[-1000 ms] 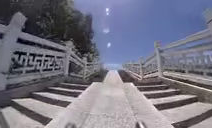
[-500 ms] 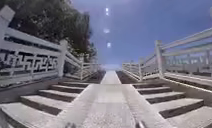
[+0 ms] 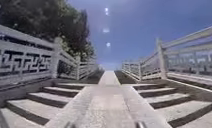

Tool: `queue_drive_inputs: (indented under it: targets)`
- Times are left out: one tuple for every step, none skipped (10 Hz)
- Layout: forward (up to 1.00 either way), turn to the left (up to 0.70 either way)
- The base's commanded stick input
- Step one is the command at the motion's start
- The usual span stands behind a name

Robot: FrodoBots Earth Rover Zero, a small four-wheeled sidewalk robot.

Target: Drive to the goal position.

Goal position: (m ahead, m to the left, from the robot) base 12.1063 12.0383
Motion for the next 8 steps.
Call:
queue_drive_inputs:
  targets:
    - [0.45, 0.00]
    - [0.45, 0.00]
    - [0.45, 0.00]
    - [0.45, 0.00]
    - [0.45, 0.00]
    - [0.45, 0.00]
    - [0.45, 0.00]
    - [0.53, 0.00]
